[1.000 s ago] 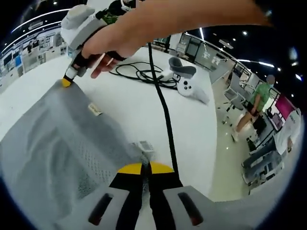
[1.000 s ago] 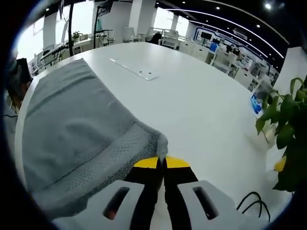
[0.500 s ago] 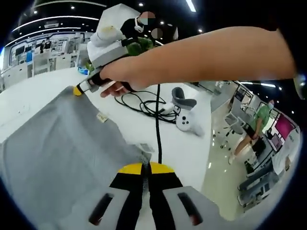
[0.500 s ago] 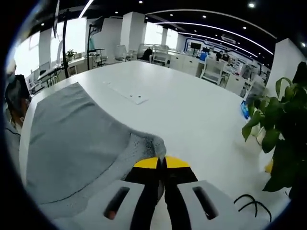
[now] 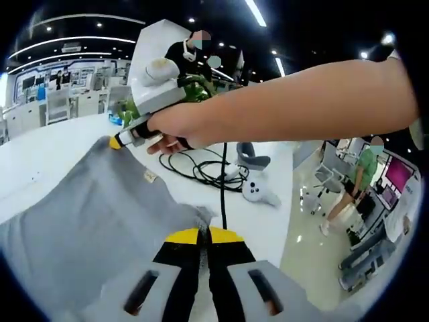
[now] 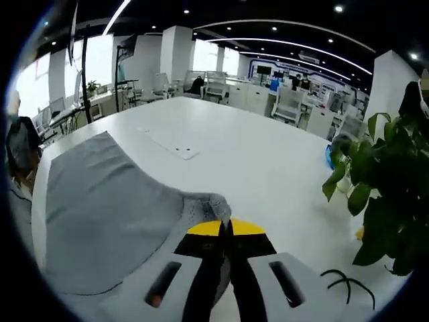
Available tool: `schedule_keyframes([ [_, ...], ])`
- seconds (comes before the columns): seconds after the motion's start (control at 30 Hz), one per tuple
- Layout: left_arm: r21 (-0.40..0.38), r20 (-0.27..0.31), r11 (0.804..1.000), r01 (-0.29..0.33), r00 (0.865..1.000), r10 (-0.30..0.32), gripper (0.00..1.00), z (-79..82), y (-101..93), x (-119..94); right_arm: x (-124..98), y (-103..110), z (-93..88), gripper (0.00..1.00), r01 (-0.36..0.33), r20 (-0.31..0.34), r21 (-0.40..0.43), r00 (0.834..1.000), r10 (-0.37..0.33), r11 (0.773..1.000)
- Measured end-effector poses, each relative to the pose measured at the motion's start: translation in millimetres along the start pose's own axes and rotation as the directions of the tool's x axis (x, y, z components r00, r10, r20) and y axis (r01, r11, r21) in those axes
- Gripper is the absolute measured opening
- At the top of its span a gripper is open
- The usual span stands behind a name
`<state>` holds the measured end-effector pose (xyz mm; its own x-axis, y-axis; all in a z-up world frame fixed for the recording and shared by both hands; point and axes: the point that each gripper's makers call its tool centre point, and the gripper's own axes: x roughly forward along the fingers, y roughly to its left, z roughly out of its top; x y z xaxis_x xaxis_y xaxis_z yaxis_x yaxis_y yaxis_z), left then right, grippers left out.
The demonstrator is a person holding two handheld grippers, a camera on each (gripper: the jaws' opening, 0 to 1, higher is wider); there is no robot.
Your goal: Fold the towel on the table until its edges align and the towel forms a compact rectangular stack.
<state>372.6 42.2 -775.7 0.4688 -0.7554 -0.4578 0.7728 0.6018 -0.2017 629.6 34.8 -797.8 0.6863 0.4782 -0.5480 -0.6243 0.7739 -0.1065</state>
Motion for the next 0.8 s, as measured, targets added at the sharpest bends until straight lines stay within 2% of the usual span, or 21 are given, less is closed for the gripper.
schedule_keyframes([
  [0.13,0.013,0.026,1.0,-0.015,1.0,0.015,0.02,8.1,10.4,-16,5,4,4.1,0.0,0.002,0.002,0.0,1.0,-0.002,1.0],
  [0.4,0.029,0.068,0.999,-0.016,0.998,0.014,0.03,18.5,23.8,-47,0,10,35.7,0.0,0.035,0.0,0.022,0.999,-0.035,0.999],
  [0.6,0.035,0.111,0.999,-0.021,0.994,0.017,0.03,25.6,34.2,-82,1,17,50.6,0.0,0.061,-0.014,0.122,0.998,-0.06,0.991],
  [0.63,0.035,0.116,0.999,-0.022,0.993,0.017,0.03,26.4,35.5,-88,1,19,53.9,0.0,0.06,-0.012,0.127,0.998,-0.059,0.99],
  [0.67,0.034,0.124,0.999,-0.024,0.992,0.02,0.03,27.7,39.1,-95,0,25,64.9,0.0,0.058,-0.01,0.137,0.998,-0.057,0.989],
  [0.8,0.037,0.149,0.998,-0.042,0.988,0.036,0.03,30.0,53.8,-116,2,36,75.9,0.0,0.067,-0.008,0.136,0.998,-0.066,0.988],
])
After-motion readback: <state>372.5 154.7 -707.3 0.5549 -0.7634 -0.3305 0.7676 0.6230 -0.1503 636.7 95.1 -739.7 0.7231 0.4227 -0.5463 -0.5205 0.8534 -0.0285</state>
